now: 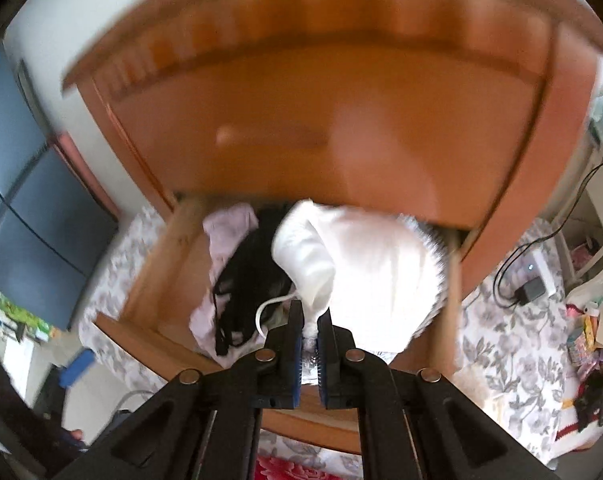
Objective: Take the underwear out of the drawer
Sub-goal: 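Carry the white lace bra over the bedspread with the right tool, then lower the white lace bra onto the bedspread and open the right tool, then move the right tool back into the drawer toward the black lace garment, then close the right tool on the black lace garment and lift it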
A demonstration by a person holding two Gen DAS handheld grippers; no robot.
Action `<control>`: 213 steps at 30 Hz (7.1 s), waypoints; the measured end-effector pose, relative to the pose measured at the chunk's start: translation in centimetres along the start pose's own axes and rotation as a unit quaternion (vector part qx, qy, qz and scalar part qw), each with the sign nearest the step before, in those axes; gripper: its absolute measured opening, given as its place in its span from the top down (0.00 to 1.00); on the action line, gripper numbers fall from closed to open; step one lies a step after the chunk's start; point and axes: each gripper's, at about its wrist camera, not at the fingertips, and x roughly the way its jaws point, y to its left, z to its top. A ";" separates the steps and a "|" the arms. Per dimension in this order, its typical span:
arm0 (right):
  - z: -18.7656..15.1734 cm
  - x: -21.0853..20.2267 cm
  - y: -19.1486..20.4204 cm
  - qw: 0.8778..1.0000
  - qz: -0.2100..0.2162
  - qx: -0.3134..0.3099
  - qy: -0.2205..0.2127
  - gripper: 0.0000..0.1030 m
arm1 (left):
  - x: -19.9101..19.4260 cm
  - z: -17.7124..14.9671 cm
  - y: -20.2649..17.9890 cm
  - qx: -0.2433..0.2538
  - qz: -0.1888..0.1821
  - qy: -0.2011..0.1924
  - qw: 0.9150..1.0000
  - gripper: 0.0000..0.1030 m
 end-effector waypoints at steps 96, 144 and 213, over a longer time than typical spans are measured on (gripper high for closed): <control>-9.0 -0.6 -20.0 0.973 -0.154 0.170 0.006 0.94 | -1.3 0.0 -4.1 0.048 0.014 0.005 0.999 0.00; -11.7 -7.2 -10.7 0.994 -0.083 0.070 -0.033 0.27 | -1.8 0.1 -3.6 0.034 0.018 -0.006 0.999 0.00; 1.2 12.9 5.8 0.995 -0.036 -0.016 0.091 0.94 | 0.4 -0.8 4.6 -0.035 0.000 -0.005 0.999 0.00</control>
